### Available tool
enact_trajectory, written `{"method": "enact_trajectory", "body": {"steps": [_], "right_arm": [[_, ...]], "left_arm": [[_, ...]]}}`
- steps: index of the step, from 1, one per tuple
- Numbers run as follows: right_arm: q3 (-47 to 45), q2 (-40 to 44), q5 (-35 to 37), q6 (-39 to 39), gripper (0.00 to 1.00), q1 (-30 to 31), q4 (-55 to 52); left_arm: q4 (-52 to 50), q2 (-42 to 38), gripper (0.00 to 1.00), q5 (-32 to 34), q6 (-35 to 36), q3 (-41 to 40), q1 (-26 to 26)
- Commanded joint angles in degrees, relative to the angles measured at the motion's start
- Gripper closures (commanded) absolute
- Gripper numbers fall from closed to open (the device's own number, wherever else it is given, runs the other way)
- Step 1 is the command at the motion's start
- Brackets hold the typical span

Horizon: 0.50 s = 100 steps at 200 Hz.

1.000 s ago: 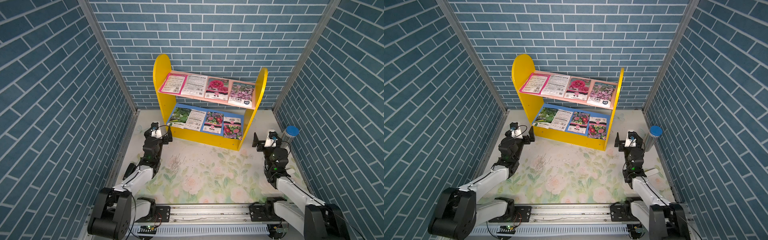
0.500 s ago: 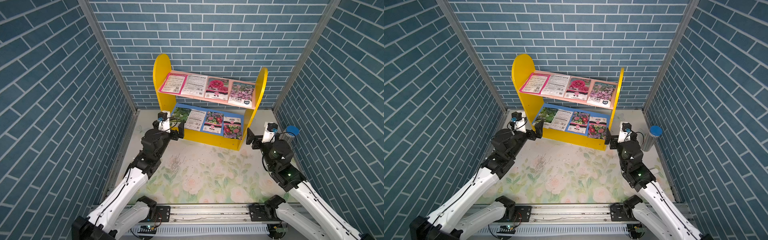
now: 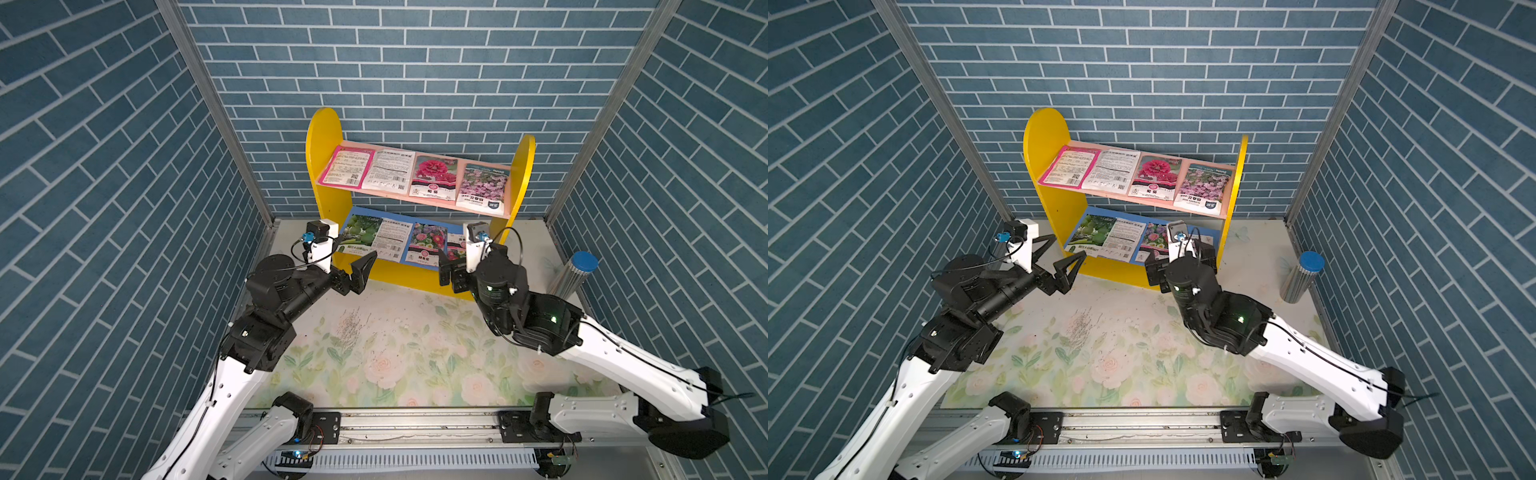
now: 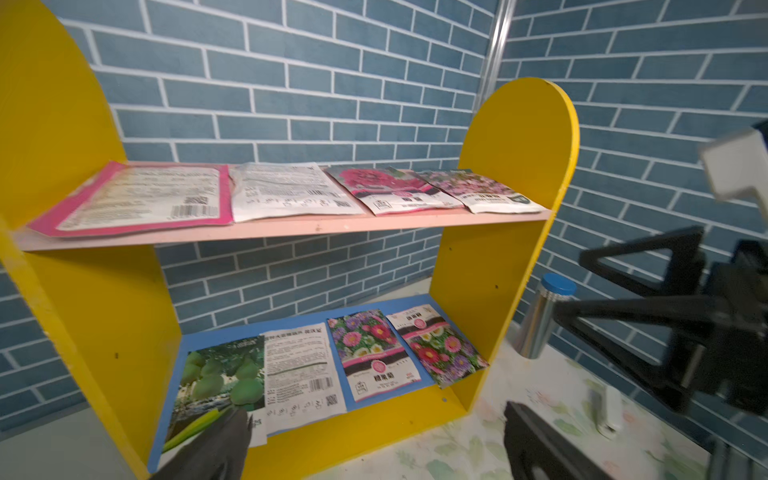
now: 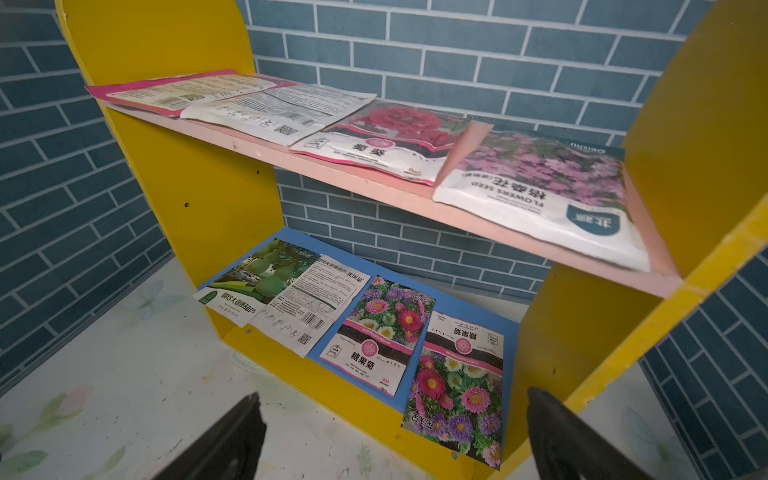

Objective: Take the seed bag off the shelf
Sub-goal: Pick up the seed packet from the shelf.

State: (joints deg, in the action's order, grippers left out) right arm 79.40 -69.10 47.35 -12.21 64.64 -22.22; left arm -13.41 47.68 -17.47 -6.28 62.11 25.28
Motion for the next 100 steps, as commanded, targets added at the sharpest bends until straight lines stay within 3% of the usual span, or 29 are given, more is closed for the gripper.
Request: {"method": "enact_trajectory", "body": {"steps": [1,55,100], "right_arm": [[8.3,-3.2,5.0,-0.9,0.00,0.5,-4.2],[32.5,-14.9,6.3,1.8,0.03,-2.9,-12.4],[48.0,-23.1,-3.9,2.4,0.04,-12.6,-17.6]], "left_arm": [[-4.6,-0.6,0.00,-8.3,-1.8,1.8,0.3],[-4.9,-1.7,0.00,-12.1,-3.8,2.8,0.3],[-3.8,-2.5,0.00,-13.7,-7.1,2.5,0.3]]}}
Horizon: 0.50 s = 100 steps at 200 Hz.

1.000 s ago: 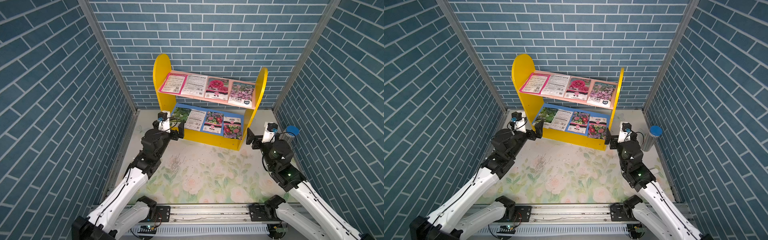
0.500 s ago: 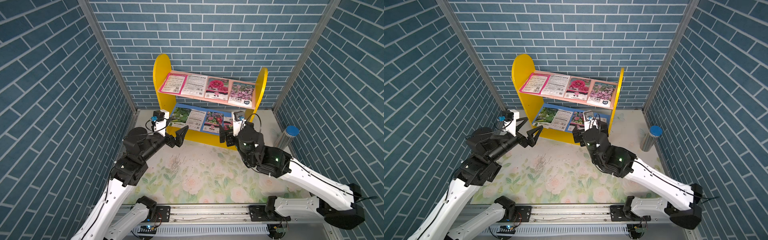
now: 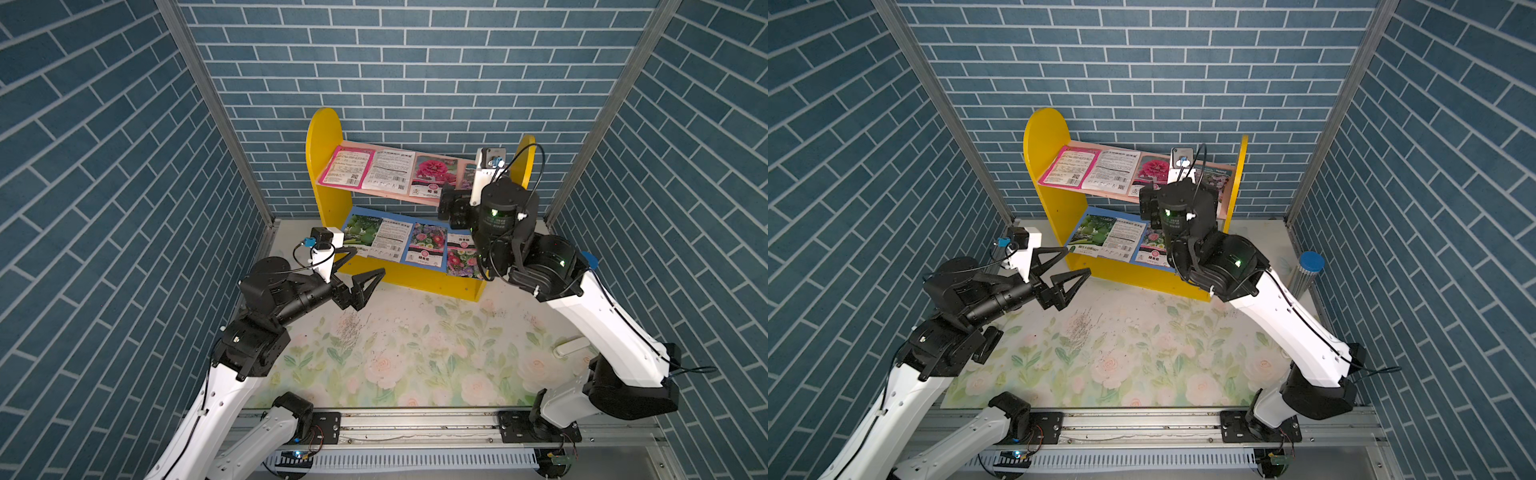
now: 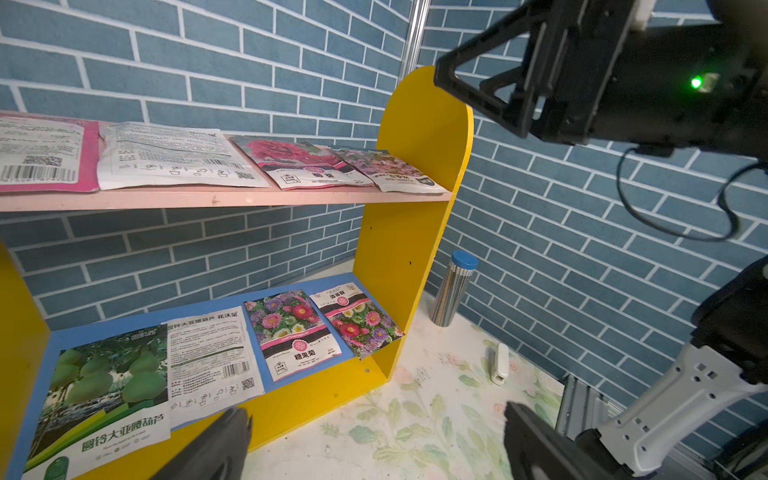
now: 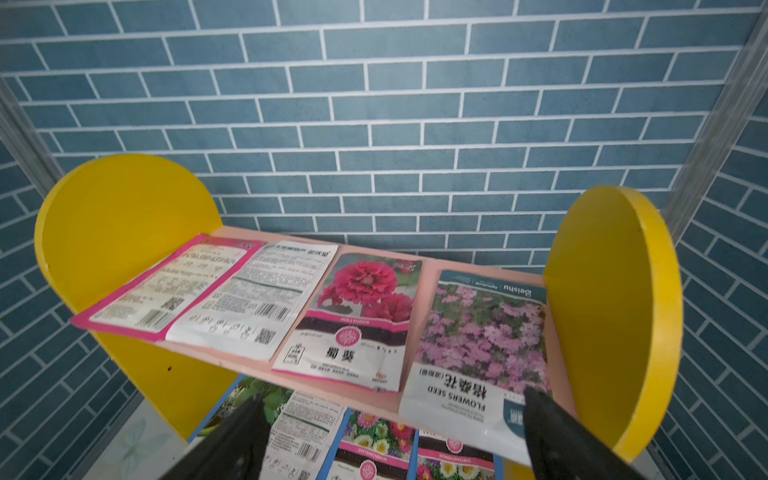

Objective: Take the seed bag off the shelf
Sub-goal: Pick up the seed packet from the shelf.

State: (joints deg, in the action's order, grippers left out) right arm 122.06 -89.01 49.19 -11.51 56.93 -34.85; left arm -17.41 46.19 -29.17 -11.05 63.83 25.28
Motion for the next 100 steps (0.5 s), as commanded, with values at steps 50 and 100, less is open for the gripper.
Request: {"method": "enact_trajectory", "body": {"steps": [50,100], "right_arm": [[15.0,-10.8,-17.3,-0.4,0.07,-15.9,-10.9],[13.3,-13.0,-20.4,-1.9,0.09,-19.8,-10.3]], "left_arm": [[0.8,-1.7,0.00,-3.1,-4.2,0.5,0.3],[1.3,-1.9,0.00,-2.4,-5.5,-0.1,0.3]]}}
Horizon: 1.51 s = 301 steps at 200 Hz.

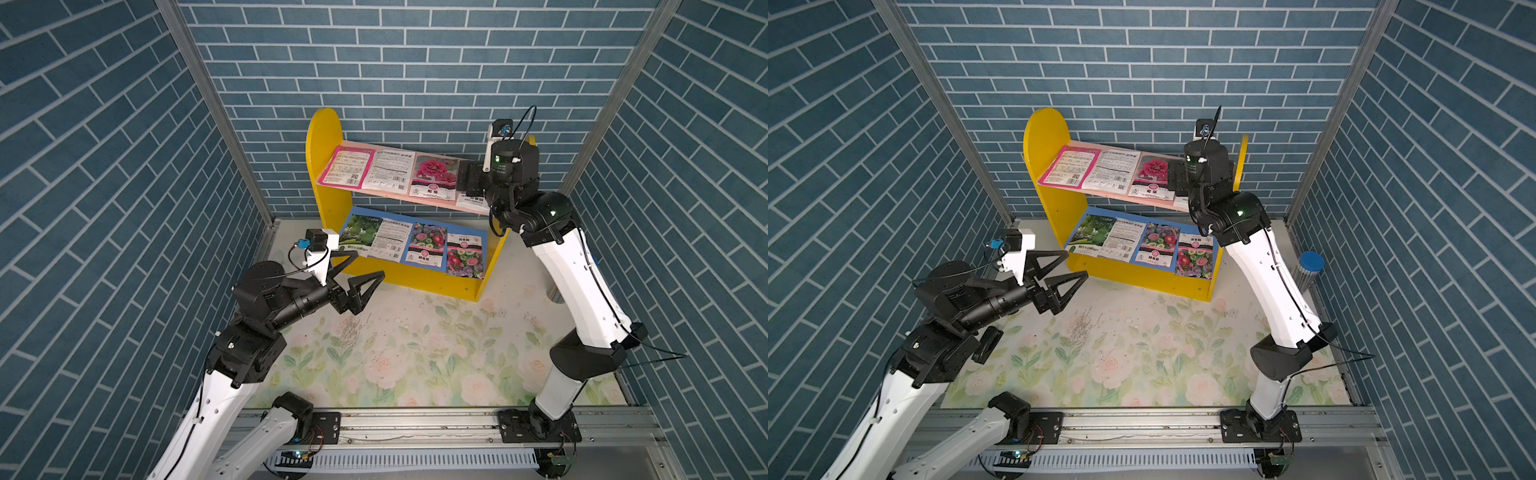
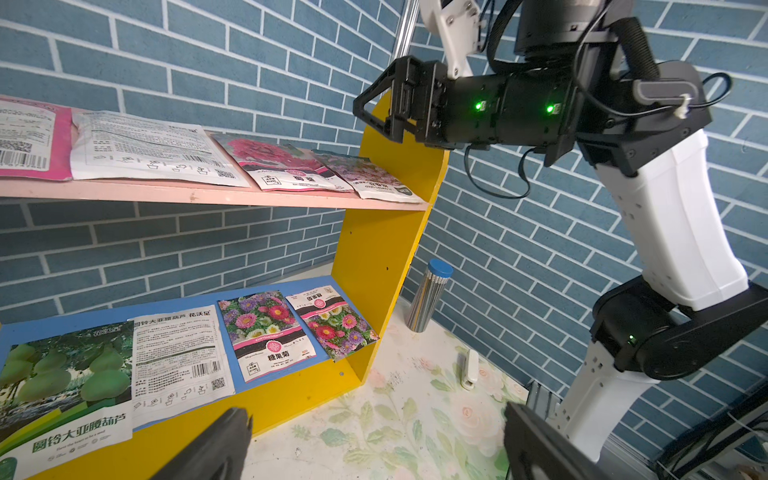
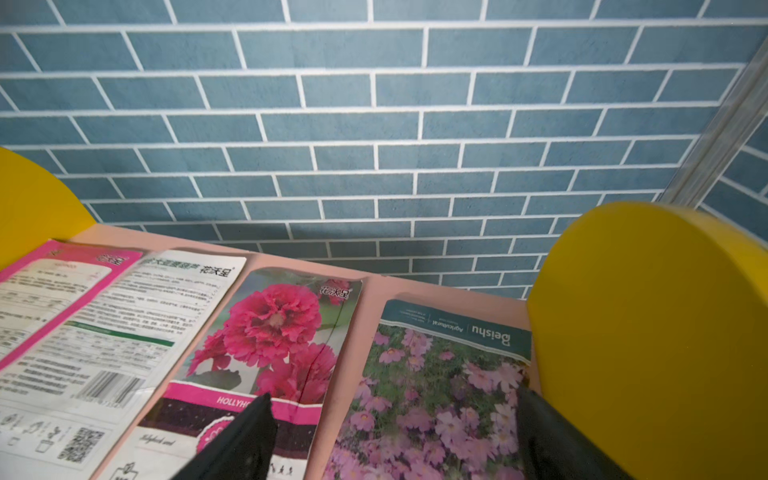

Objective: Take the seed bag off the shelf
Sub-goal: Pick up the seed packet from the shelf.

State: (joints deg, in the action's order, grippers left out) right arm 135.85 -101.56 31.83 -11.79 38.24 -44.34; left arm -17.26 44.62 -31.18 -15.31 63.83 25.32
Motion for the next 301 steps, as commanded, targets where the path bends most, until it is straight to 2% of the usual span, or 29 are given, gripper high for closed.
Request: {"method": "enact_trajectory", "body": {"steps": [1,85,175,238,270,301], "right_arm": [[-0.5,-0.5,-3.0,-1.6,0.09,-1.2,-0.8],[-9.7,0.7,-2.0,-2.9,0.12,-4.2,1.7],[-27.2,12.9,-5.6,-5.4,0.14,-3.5,7.0],[-25.9,15.9,-6.2,-3.7,0.12,-2.5,8.1],[-24.1,17.0,-7.7,-1.5,0.06,-2.4,9.1],[-26.1,21.3,-14.2,0.0,0.04,-2.3,11.3]], "left_arm": [[1.2,-0.2,0.00,-0.3,-1.3,-0.1,0.3],[2.5,0.1,0.00,-0.2,-3.4,-2.5,0.3],[3.3,0.4,0.00,0.5,-4.1,-3.1,0.2],[5.7,1.6,0.00,2.2,-6.2,-2.3,0.3],[12.0,4.1,0.00,-0.7,-12.2,-2.3,0.5],[17.3,8.4,0.00,-1.2,-17.7,-0.6,3.1]]}}
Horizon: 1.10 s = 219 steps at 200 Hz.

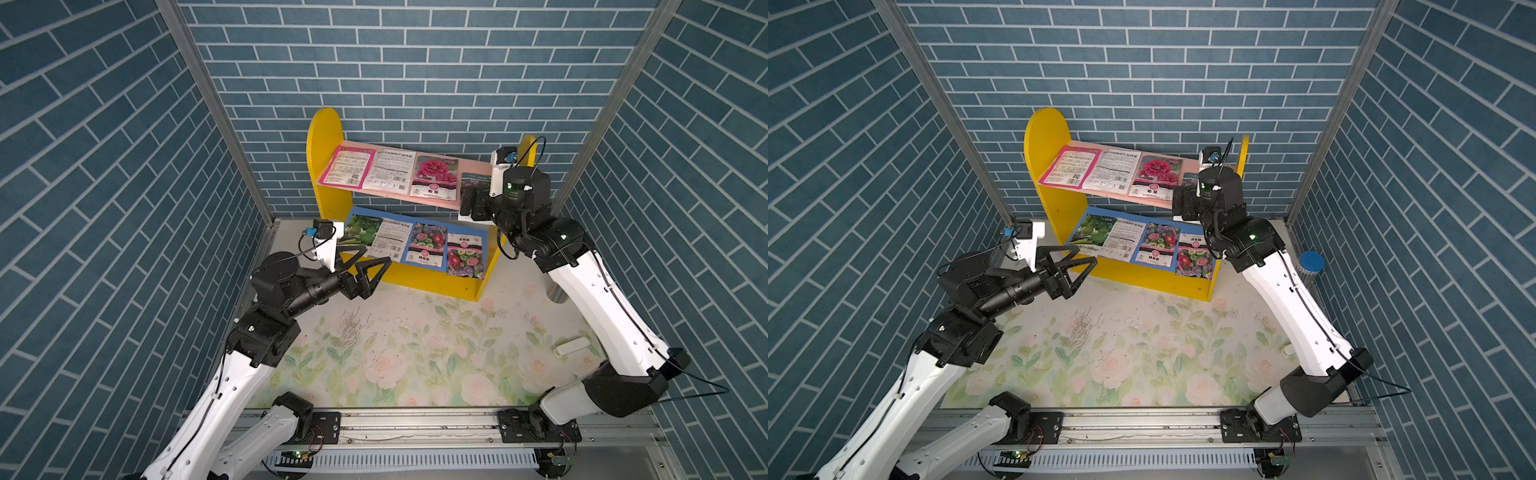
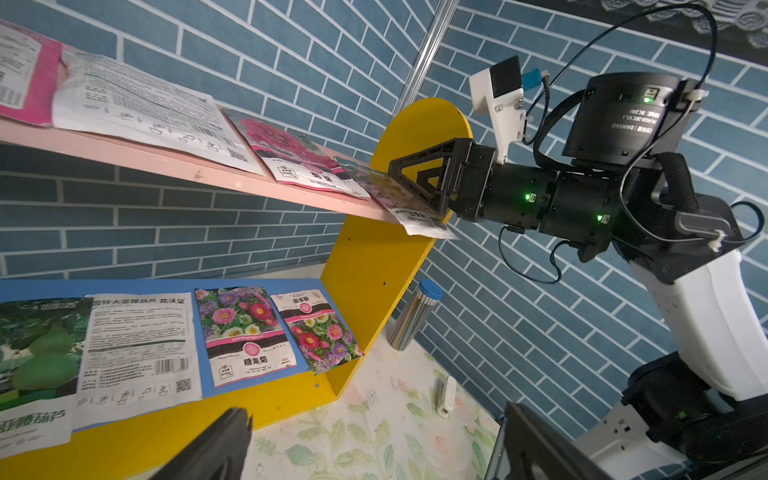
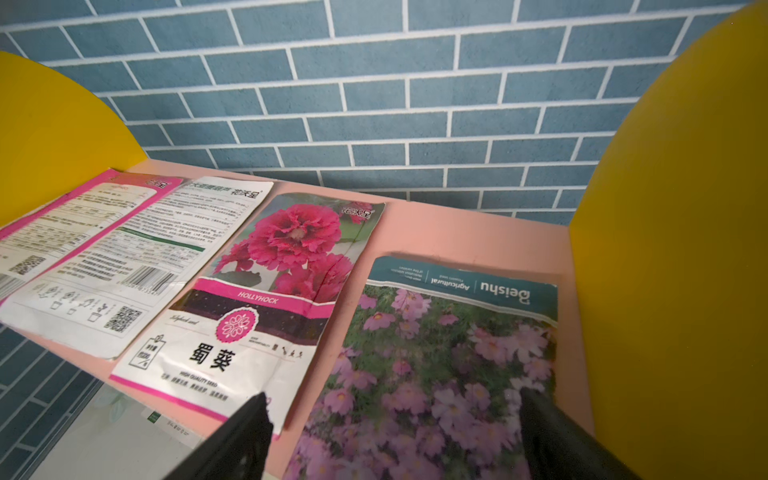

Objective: Take the seed bag off the shelf
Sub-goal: Pick up the seed packet from the shelf.

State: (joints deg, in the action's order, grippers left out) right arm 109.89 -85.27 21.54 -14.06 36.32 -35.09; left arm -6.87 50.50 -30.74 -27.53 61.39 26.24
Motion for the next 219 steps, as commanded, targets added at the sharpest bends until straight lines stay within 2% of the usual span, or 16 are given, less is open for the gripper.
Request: {"method": "enact_trajectory", "body": {"steps": [1,33,65,94,140,173,219], "right_arm": [[-0.2,5.1,-4.1,2.3,0.04,-0.4,2.0],[-2.8,10.7,-12.7,4.6,0.00,-0.4,2.0],[-10.2,18.1,-16.8,5.3,0.00,-0.4,3.6],[-17.8,24.0,-16.6,5.6,0.00,-0.4,5.6],[-24.2,28.7,-14.8,5.5,0.00,-0.5,7.6],[-24.9,29.6,-14.1,5.3,0.02,-0.4,7.6],[-25.1,30.5,-12.9,5.5,0.03,-0.5,7.0]], "left_arm": [[7.1,2.7,0.00,-1.7,-5.7,1.9,2.3],[6.8,10.3,0.00,0.8,-9.7,7.6,7.3],[9.4,17.6,0.00,3.2,-15.2,11.2,11.1],[11.7,23.6,0.03,5.1,-19.1,14.7,13.2],[12.2,31.2,0.10,5.9,-23.3,22.0,14.4],[13.5,35.2,0.16,5.0,-25.8,25.3,14.5],[13.3,38.7,0.18,4.7,-27.2,28.7,14.6]]}}
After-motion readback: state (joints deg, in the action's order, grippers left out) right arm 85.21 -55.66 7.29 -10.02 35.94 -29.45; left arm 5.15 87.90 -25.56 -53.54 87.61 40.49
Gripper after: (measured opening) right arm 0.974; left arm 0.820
